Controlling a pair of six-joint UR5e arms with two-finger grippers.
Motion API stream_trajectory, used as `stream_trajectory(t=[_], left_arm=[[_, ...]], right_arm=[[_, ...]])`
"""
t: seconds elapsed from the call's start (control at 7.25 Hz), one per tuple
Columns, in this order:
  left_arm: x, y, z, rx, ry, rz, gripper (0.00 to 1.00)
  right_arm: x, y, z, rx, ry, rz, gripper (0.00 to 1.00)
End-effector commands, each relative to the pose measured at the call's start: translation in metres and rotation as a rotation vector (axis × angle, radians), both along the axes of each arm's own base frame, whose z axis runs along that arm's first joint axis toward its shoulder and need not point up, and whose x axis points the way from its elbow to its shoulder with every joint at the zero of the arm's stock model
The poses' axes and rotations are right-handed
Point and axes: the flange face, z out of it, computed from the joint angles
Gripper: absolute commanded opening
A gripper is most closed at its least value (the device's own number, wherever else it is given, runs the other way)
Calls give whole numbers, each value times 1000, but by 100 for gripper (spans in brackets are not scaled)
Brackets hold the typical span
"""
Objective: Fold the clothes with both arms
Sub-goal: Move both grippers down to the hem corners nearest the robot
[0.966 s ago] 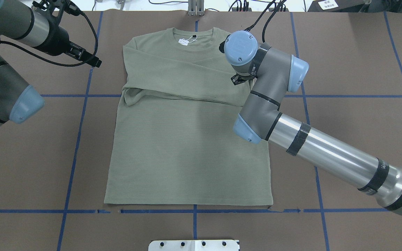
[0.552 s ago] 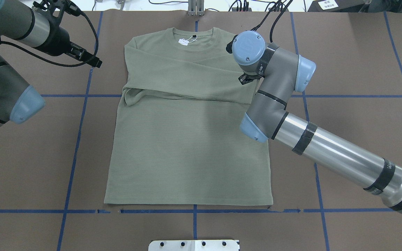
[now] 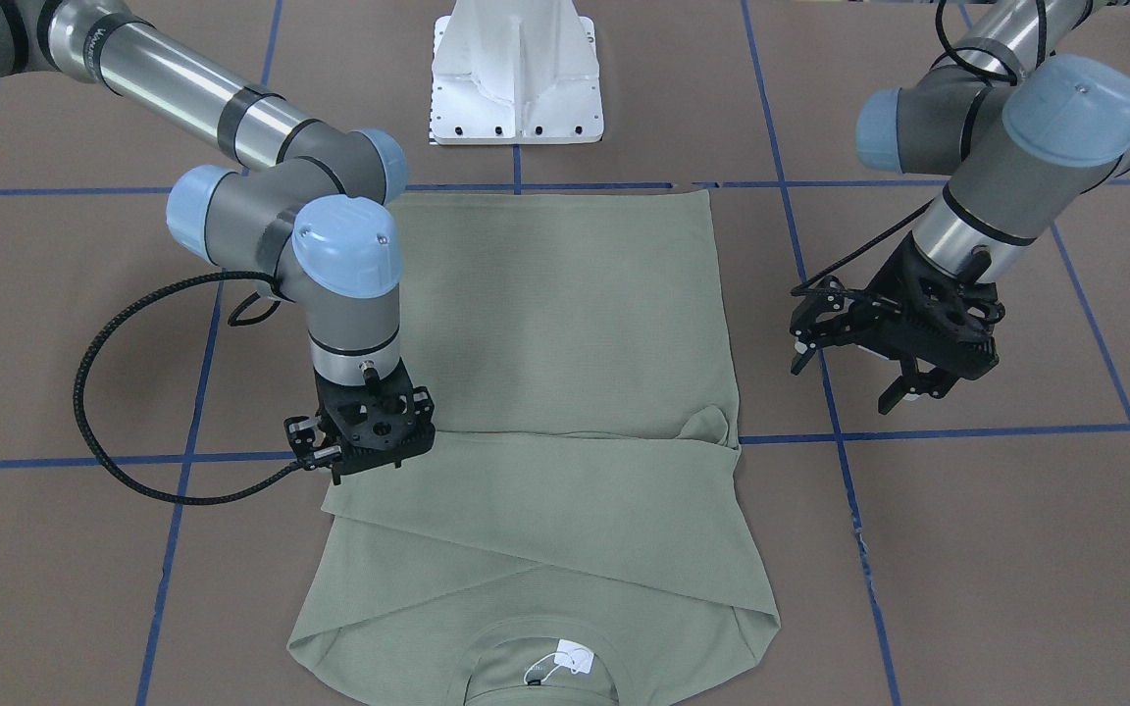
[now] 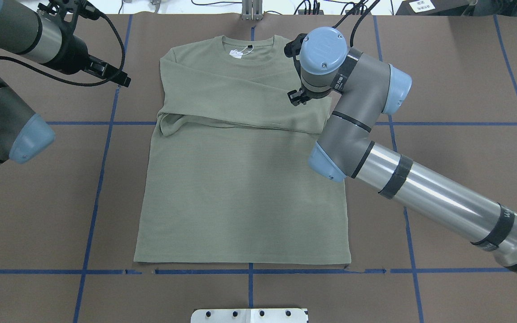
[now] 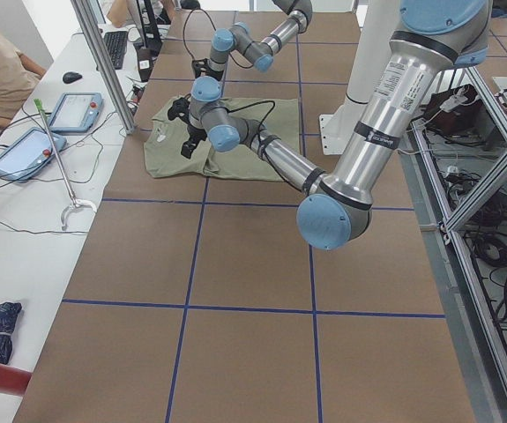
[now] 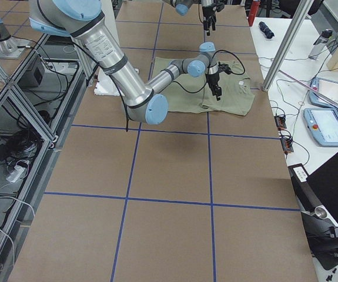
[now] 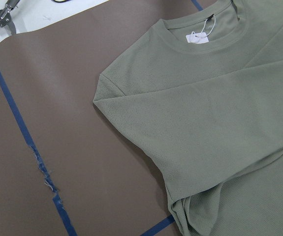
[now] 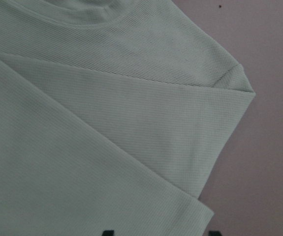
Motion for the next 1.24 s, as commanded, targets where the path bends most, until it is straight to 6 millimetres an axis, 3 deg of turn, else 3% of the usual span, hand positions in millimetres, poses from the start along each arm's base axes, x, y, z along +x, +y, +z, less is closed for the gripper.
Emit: stream_trajectory(t=[0.0, 0.28, 0.55, 0.69, 0.83, 0.97, 1.1], left_arm=[[-2, 63, 3, -83, 61, -15, 100], [4, 135, -6, -161, 122, -13, 100], [42, 205, 12, -269, 252, -79, 96], [65, 235, 25, -366, 285, -121, 85], [96, 268, 33, -451, 288, -169, 81], [113, 300, 64, -498, 250, -264, 81], [123, 318, 72, -522, 241, -272, 79]], right_arm=[[41, 85, -16, -69, -194, 44, 100], [76, 179, -15, -200, -338, 123, 100], [76, 257, -2, -319, -416, 202, 100], [74, 293, 22, -305, -468, 251, 100], [75, 317, 53, -318, -495, 292, 98], [82, 338, 68, -332, -488, 335, 97], [81, 347, 66, -374, -506, 367, 93]])
